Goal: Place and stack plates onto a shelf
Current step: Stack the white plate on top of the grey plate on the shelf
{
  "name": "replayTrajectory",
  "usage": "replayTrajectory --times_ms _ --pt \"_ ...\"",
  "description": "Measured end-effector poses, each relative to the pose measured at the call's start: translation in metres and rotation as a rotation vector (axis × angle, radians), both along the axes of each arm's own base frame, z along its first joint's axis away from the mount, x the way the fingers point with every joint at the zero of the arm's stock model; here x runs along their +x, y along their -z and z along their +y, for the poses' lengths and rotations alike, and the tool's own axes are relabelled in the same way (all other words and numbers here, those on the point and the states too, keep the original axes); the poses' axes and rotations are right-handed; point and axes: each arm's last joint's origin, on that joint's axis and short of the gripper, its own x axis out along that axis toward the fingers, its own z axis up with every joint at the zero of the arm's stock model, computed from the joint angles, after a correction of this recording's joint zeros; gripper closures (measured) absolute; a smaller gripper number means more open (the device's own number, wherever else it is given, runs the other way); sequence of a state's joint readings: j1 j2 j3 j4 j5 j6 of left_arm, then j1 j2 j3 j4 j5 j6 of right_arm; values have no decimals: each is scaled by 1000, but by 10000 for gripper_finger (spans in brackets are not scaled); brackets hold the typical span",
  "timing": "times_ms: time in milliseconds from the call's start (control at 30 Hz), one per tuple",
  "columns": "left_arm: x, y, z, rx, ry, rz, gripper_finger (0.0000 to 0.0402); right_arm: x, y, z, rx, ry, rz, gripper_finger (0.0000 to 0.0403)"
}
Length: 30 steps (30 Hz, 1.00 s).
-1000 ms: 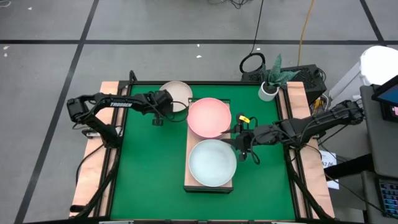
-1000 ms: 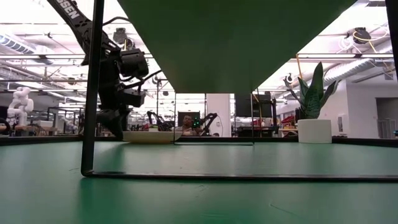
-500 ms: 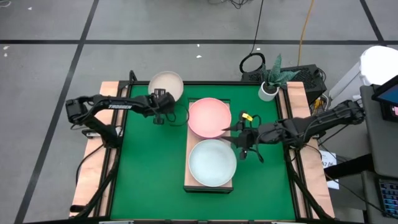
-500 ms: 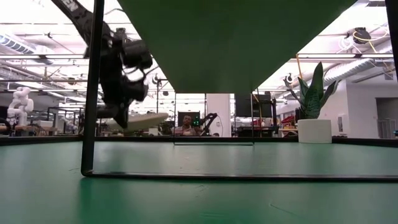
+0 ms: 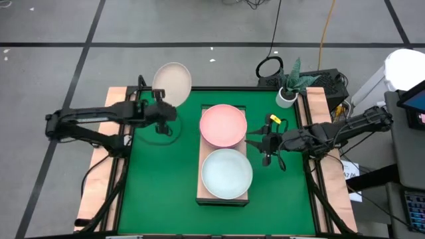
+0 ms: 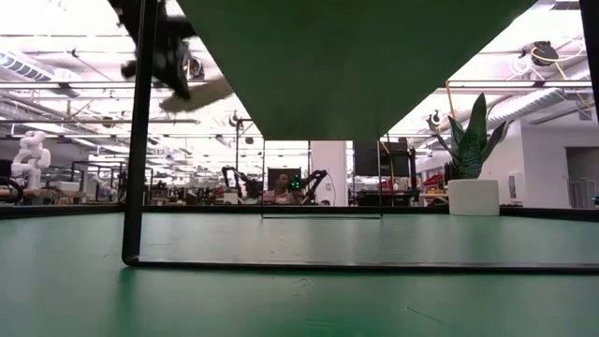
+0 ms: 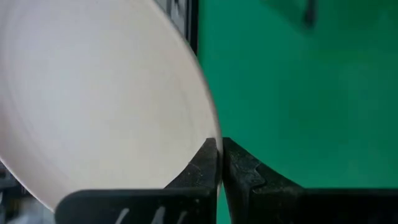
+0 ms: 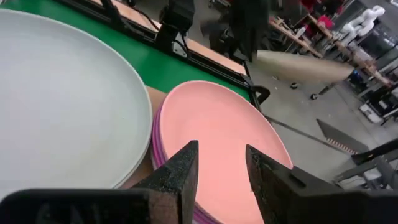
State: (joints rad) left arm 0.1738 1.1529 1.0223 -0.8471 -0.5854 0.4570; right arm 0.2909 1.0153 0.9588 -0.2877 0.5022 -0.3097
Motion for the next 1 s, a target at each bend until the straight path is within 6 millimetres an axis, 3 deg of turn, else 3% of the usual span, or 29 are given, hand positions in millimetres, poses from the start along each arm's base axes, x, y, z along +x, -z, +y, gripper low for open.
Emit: replayTrajectory --times_ms 200,333,633,833,1000 --pt "-8 -57 -42 -16 160 -239 393 -6 -4 -2 55 19 -29 287" --pt "-8 -81 -65 -37 273 -326 393 -9 -4 -1 101 33 -33 287" --pt "28 -90 -116 -159 693 -314 393 -15 -1 15 195 -8 -15 287" --pt "68 -90 -148 -148 834 -252 393 -19 -1 27 250 -44 -18 287" --pt "88 -84 -172 -147 938 -200 394 -21 0 33 323 -37 -20 287"
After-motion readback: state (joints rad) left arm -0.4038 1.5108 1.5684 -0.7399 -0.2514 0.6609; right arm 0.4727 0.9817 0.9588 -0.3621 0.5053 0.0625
